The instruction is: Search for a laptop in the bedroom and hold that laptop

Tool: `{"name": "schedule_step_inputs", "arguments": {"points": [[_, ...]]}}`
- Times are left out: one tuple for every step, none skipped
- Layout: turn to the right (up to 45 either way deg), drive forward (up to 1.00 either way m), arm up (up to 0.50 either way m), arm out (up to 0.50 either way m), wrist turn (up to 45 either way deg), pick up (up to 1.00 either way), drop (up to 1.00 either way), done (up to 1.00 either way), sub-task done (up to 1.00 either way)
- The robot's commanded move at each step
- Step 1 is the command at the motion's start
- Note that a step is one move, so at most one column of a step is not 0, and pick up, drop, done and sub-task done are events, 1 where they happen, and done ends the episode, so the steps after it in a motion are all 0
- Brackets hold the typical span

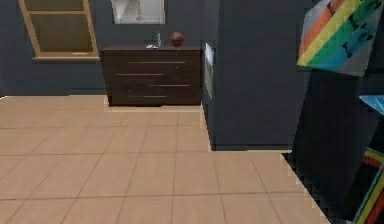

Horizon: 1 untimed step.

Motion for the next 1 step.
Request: {"name": "schedule_step_inputs", "arguments": {"points": [[-3.0,0.0,0.0,0.0,0.0,0.0,0.0,0.0,0.0]]}}
